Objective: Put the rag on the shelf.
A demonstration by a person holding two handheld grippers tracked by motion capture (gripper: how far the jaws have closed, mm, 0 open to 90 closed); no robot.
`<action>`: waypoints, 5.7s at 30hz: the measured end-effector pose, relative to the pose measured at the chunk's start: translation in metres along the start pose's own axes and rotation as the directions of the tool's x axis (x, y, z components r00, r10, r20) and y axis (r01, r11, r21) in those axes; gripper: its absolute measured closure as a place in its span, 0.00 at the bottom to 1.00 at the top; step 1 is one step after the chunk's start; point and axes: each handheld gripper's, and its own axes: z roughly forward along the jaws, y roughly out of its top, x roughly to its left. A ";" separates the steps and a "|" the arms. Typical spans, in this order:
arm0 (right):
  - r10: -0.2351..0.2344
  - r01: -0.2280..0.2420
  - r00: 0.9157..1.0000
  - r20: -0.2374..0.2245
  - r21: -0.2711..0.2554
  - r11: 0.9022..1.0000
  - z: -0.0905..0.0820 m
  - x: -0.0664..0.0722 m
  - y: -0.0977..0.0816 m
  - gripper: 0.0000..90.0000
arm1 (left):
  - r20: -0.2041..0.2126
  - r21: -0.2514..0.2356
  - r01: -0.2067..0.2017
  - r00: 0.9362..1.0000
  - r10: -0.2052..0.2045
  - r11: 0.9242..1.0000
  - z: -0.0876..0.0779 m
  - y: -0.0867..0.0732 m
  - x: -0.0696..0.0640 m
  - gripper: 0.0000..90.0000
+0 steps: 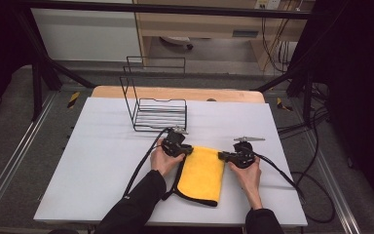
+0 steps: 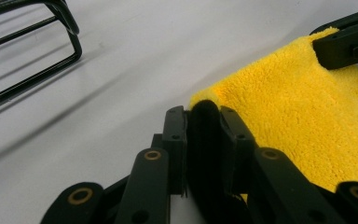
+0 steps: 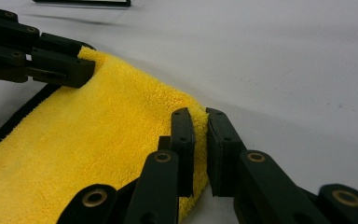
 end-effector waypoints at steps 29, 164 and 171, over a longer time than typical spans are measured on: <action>-0.141 0.135 0.990 -0.017 -0.195 0.971 -0.046 0.034 0.011 0.93 | 0.054 -0.252 -0.011 0.998 0.025 0.968 -0.065 -0.008 -0.012 0.87; -0.425 0.399 0.892 0.154 -0.709 0.581 -0.121 0.207 0.205 0.94 | -0.216 -0.778 -0.164 0.976 -0.012 0.606 -0.305 0.086 0.017 0.89; -0.426 0.397 0.892 0.151 -0.713 0.578 -0.119 0.211 0.218 0.94 | -0.235 -0.776 -0.174 0.972 -0.021 0.606 -0.312 0.097 0.026 0.89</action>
